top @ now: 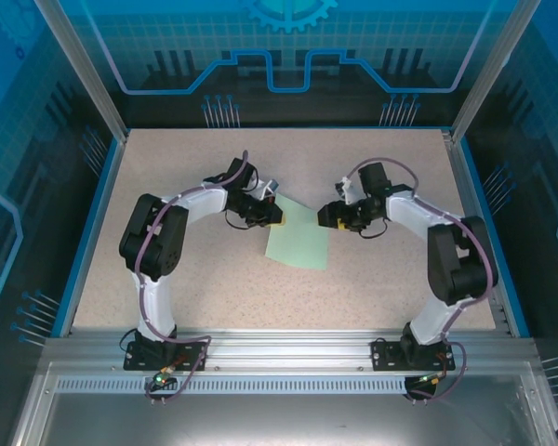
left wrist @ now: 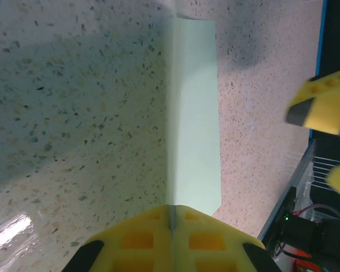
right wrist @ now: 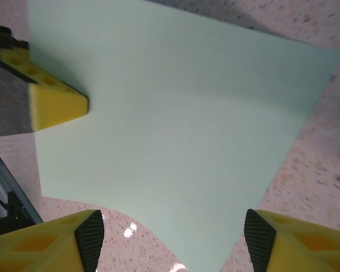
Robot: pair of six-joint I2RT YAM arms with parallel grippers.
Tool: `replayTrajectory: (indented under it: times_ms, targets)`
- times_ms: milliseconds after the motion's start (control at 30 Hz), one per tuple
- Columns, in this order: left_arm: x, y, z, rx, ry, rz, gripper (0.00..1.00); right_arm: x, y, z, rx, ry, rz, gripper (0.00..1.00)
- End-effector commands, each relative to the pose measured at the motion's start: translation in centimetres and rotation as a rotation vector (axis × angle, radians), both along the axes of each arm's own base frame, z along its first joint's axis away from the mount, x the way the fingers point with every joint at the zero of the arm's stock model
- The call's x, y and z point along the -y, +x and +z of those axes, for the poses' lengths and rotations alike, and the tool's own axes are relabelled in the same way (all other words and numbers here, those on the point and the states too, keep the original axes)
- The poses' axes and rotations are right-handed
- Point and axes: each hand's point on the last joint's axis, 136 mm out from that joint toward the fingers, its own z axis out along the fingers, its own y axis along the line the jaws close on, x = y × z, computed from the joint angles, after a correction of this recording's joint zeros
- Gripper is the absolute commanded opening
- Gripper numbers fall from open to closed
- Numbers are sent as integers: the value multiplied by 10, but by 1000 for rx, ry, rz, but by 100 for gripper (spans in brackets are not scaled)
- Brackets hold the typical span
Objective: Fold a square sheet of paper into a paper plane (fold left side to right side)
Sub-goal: Place a square sheet of paper at the center of the table, then first fold in half a square sheet of paper at the center of the table.
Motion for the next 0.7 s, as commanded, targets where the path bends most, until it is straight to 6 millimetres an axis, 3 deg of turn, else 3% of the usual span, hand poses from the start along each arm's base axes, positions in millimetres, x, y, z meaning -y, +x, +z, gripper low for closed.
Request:
replayTrajectory:
  times_ms: [0, 200, 300, 433, 667]
  targets:
    - [-8, -4, 3, -17, 52, -20, 7, -19, 16, -14, -20, 38, -28, 61]
    - [-2, -8, 9, -50, 3, -27, 19, -13, 13, -63, -143, -78, -60, 51]
    - [4, -7, 16, -70, -40, -17, 34, -6, 7, -78, -178, -129, -70, 49]
    - [16, -5, 32, -96, -136, 1, 48, 1, 0, -89, -210, -166, -69, 48]
    - [45, -7, 52, -97, -246, -41, 59, -2, -4, -95, -226, -148, -71, 48]
